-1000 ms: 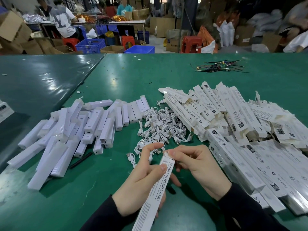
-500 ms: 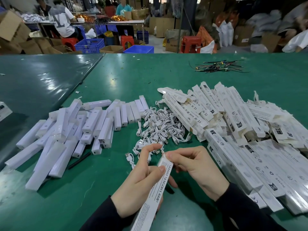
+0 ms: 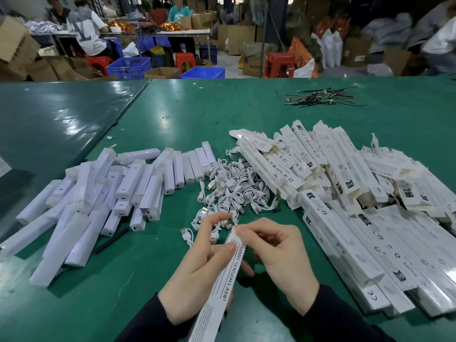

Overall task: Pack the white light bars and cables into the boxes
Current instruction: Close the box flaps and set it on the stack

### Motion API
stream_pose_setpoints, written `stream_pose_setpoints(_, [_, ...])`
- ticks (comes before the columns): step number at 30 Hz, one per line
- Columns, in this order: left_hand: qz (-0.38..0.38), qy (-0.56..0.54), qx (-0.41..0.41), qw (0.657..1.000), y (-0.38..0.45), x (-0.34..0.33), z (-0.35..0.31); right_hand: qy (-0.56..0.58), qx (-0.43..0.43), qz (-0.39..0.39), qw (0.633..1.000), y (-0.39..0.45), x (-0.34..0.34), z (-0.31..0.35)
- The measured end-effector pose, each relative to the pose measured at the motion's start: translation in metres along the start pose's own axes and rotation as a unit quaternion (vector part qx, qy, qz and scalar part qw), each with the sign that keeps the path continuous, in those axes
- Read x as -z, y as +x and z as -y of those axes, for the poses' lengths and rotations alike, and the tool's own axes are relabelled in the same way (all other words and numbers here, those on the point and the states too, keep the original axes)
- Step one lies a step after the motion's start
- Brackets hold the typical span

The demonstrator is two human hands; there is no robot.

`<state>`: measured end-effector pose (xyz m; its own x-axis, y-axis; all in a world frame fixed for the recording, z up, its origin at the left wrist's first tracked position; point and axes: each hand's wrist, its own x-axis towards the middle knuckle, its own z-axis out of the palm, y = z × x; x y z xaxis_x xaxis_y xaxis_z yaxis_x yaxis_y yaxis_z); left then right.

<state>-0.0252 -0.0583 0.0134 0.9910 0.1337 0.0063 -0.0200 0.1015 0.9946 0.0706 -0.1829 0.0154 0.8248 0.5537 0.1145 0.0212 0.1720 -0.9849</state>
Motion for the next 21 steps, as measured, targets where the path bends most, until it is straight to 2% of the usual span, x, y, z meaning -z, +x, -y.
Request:
stream_pose_setpoints(4, [-0.016, -0.04, -0.001, 0.999, 0.0, 0.006, -0.002, -0.034, 0.05, 0.026, 0.998, -0.003, -0.001, 0.0])
stream_pose_setpoints(10, [0.006, -0.001, -0.018, 1.0, -0.001, 0.004, -0.004, -0.086, 0.061, 0.048, 0.993, 0.002, 0.006, 0.002])
stream_pose_setpoints(16, [0.049, -0.055, 0.018, 0.997, -0.002, 0.009, -0.008, -0.003, 0.062, 0.091, 0.994, 0.004, 0.004, 0.0])
stream_pose_setpoints(21, [0.071, -0.078, 0.04, 0.994, -0.002, 0.012, -0.011, -0.139, 0.142, 0.101, 0.975, 0.004, 0.01, 0.0])
